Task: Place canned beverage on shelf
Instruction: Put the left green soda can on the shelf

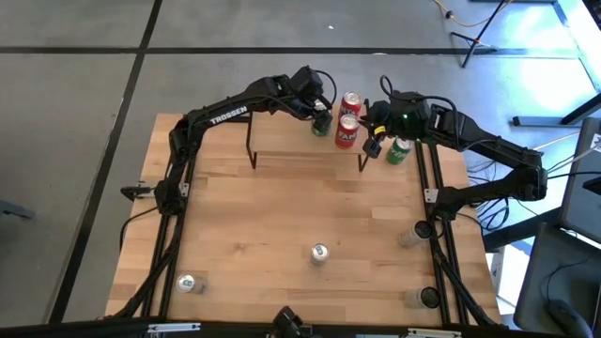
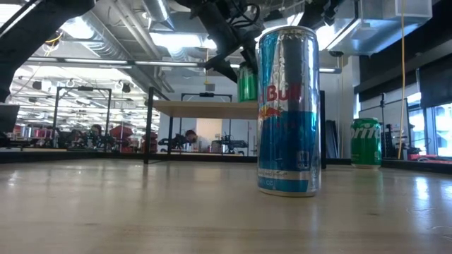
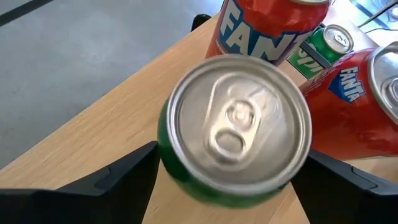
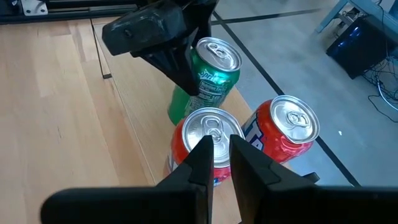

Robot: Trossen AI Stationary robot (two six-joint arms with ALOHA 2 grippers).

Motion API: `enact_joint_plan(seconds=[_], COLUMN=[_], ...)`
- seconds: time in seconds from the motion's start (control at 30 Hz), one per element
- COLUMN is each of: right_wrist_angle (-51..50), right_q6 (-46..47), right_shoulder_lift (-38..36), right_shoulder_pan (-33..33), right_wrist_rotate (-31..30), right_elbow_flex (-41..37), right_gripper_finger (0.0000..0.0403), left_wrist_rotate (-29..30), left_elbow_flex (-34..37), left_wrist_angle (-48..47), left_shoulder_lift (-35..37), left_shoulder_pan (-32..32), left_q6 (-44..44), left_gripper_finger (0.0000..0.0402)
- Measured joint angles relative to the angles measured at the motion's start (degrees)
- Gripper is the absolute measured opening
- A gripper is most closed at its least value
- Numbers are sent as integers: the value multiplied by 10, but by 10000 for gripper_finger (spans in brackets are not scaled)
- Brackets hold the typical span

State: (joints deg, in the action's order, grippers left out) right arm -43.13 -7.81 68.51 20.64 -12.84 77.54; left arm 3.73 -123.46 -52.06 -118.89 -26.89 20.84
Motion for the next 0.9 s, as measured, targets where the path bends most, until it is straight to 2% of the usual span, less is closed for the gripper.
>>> enact_joint_plan(seconds=[0.63,0.9], right_wrist_angle=[-4,-1], right_q6=[2,2], right_shoulder_lift=[0,2], right_shoulder_pan=[0,0], right_wrist_rotate=[1,0], right_elbow_flex=[0,0], right_gripper_finger=[44,44], left_wrist_rotate=[-6,-33], left_elbow_flex=[1,1], left_wrist_angle=[-7,21], left_shoulder_lift=[20,23], left_shoulder_pan=[10,10], left_q6=[-39,-64], left_gripper_finger=[336,336])
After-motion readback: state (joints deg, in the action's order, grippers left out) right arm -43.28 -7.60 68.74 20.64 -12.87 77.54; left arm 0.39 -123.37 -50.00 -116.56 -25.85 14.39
